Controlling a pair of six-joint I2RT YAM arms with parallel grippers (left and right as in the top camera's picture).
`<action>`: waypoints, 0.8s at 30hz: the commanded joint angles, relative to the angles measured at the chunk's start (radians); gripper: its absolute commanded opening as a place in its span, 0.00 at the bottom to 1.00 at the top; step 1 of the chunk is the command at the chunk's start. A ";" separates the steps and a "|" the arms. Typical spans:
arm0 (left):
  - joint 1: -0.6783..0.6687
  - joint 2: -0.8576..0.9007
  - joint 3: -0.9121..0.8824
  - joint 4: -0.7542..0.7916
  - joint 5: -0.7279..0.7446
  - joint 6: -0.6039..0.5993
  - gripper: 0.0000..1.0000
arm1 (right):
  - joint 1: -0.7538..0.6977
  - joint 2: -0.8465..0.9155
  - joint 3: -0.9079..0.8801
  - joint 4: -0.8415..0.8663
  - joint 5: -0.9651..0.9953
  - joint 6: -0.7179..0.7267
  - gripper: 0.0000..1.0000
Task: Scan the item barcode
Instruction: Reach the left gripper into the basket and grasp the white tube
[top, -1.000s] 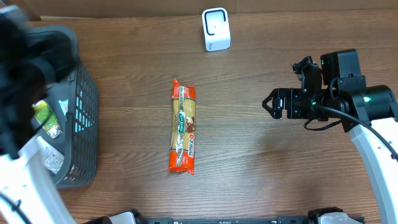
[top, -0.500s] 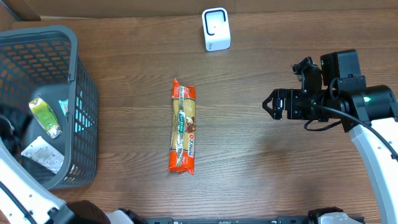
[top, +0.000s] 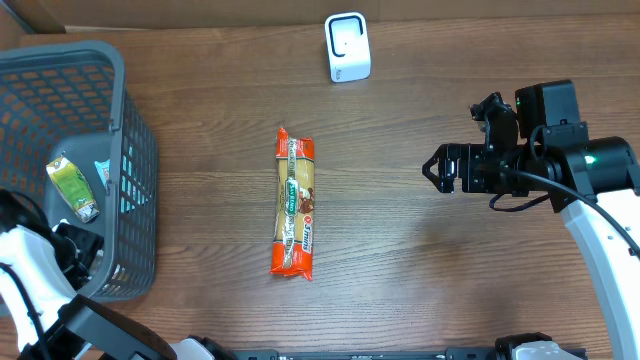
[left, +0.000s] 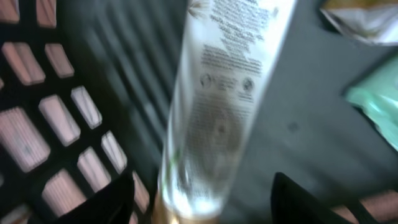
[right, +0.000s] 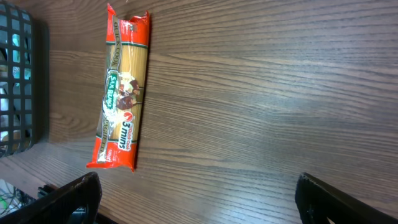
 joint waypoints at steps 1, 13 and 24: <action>0.000 -0.008 -0.089 0.070 -0.066 0.022 0.65 | 0.006 -0.003 0.018 0.002 0.009 -0.008 1.00; 0.000 -0.006 -0.290 0.358 -0.083 0.025 0.79 | 0.006 -0.003 0.018 -0.002 0.009 -0.008 1.00; 0.000 -0.006 -0.266 0.348 -0.044 0.025 0.04 | 0.006 -0.003 0.018 -0.004 0.009 -0.008 1.00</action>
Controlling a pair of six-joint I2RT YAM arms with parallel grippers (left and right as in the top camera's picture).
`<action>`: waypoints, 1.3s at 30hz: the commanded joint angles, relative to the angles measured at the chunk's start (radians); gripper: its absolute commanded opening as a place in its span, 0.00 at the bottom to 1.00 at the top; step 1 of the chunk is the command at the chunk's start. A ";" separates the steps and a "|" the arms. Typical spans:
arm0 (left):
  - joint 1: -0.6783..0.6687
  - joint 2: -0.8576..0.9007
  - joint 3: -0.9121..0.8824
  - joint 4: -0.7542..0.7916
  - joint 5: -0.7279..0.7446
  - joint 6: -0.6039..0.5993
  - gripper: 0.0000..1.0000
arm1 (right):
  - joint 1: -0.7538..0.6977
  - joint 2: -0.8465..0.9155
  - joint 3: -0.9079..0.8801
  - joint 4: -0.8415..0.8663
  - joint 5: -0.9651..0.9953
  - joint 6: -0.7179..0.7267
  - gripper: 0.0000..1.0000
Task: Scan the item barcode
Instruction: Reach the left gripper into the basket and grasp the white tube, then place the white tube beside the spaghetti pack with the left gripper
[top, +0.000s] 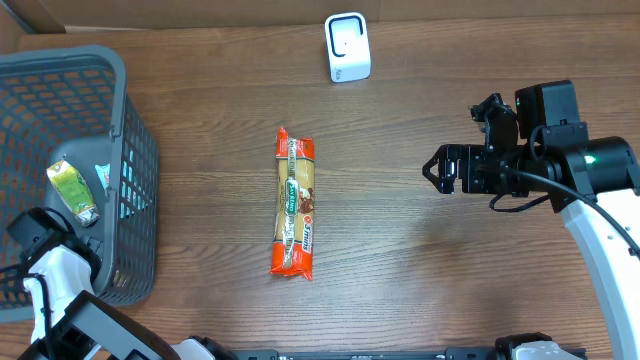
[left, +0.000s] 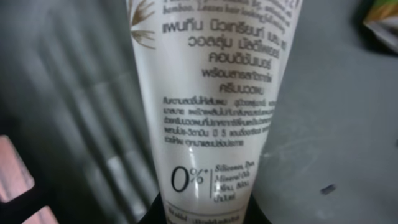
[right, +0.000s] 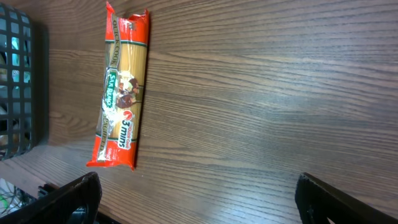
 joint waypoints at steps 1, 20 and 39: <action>0.005 0.016 0.033 -0.045 0.019 0.000 0.04 | 0.006 -0.003 0.018 0.003 0.009 -0.008 1.00; -0.130 0.013 1.028 -0.565 0.315 0.025 0.04 | 0.006 -0.003 0.018 0.013 0.009 -0.008 1.00; -0.962 -0.023 0.932 -0.731 0.458 0.216 0.04 | 0.006 -0.003 0.018 0.013 0.009 -0.008 1.00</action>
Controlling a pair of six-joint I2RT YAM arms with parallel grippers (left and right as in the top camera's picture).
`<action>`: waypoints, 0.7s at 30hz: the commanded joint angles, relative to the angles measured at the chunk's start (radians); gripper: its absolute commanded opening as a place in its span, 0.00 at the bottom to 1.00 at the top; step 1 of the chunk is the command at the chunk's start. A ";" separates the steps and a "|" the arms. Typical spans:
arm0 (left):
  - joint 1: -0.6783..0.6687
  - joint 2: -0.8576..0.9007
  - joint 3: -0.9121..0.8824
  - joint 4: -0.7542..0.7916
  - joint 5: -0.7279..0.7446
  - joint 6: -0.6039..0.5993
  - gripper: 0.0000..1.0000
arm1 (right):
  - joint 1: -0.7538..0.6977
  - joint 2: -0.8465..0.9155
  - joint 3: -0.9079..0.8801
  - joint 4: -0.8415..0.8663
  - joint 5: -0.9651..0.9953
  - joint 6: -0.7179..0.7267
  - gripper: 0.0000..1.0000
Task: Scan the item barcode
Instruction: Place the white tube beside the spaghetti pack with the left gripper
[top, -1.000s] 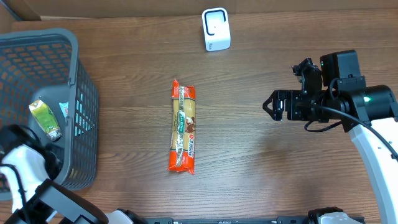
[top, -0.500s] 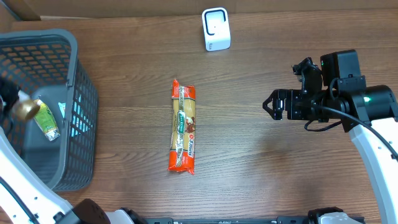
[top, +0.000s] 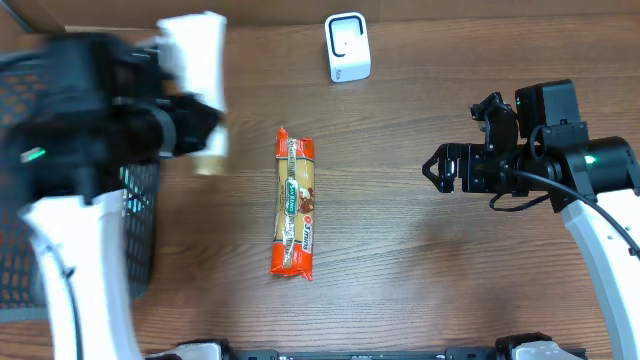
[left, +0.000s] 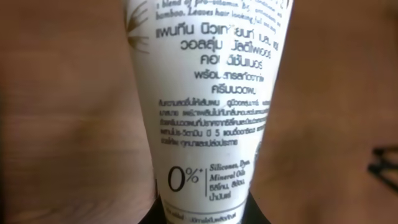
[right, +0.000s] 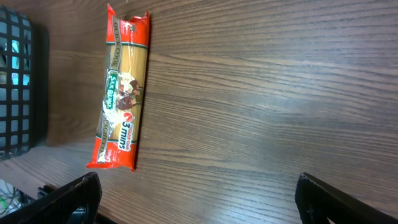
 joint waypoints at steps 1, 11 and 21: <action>-0.151 0.034 -0.206 0.125 -0.033 -0.005 0.04 | 0.006 -0.003 0.018 0.005 0.010 -0.008 1.00; -0.362 0.225 -0.639 0.590 0.085 -0.170 0.04 | 0.006 -0.003 0.018 -0.002 0.022 -0.007 1.00; -0.420 0.408 -0.698 0.679 0.100 -0.228 0.30 | 0.006 -0.003 0.018 -0.006 0.024 -0.007 1.00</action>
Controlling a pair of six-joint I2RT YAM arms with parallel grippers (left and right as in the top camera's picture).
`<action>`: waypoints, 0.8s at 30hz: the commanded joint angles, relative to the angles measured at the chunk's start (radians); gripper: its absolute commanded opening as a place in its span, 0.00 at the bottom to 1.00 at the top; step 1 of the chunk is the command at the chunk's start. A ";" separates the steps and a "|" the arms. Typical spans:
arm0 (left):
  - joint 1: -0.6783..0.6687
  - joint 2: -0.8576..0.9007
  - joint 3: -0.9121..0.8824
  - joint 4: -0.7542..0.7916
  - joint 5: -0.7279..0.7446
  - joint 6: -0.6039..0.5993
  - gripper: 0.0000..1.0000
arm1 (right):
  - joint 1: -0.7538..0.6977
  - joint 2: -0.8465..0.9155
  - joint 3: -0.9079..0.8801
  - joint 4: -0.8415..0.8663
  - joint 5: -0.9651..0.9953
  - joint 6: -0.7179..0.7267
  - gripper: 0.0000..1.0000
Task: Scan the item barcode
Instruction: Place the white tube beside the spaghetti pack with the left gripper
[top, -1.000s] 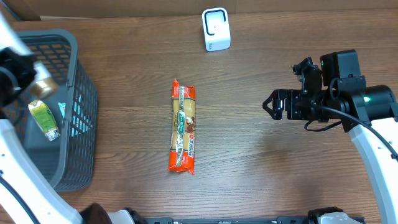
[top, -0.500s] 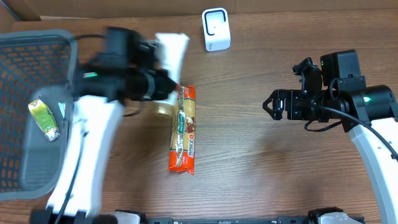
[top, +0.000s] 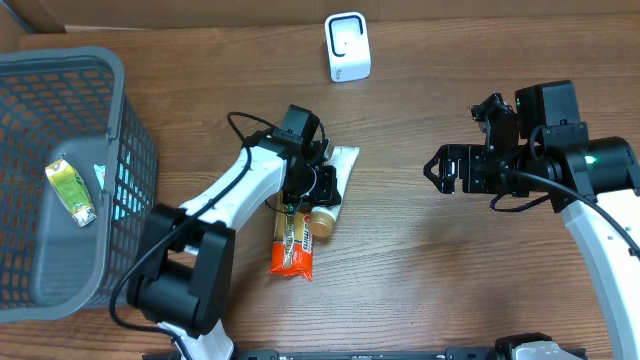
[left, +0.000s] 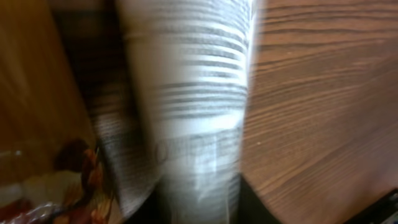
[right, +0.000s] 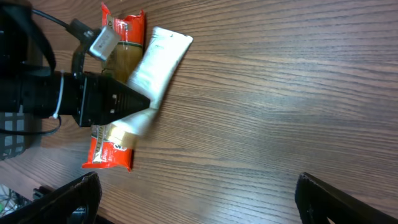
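A white tube (top: 335, 175) with a gold cap (top: 320, 222) is held low over the table's middle, slanting across a red-orange pasta packet (top: 293, 250). My left gripper (top: 312, 195) is shut on the tube near its cap. In the left wrist view the tube (left: 186, 93) is blurred and fills the frame, with the left gripper (left: 199, 211) at its base. The white scanner (top: 347, 47) stands at the far edge. Off to the right, my right gripper (top: 440, 168) hangs open and empty. Whether the tube touches the packet cannot be told.
A grey basket (top: 135, 150) stands at the left with a green packet (top: 70, 190) inside. In the right wrist view the tube (right: 158, 68) and pasta packet (right: 112, 152) lie at the upper left, with bare wood under the right gripper (right: 196, 205).
My left gripper, which held the tube high beside the basket, is now low at the table's middle with the tube across the pasta packet. The right arm has not moved.
My left gripper was open over the tube inside the basket. It was then shut on the tube there. Later it held the tube up outside the basket, and now holds it by the pasta packet at mid-table. The right gripper stayed open and still.
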 joint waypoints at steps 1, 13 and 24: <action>-0.003 0.005 0.011 0.006 0.053 -0.019 0.35 | 0.006 -0.003 0.018 0.002 0.009 -0.007 1.00; 0.140 -0.125 0.616 -0.365 0.050 0.083 0.38 | 0.006 -0.003 0.018 -0.016 0.009 -0.007 1.00; 0.574 -0.290 1.128 -0.724 -0.362 0.074 0.55 | 0.006 -0.003 0.018 -0.016 0.009 -0.008 1.00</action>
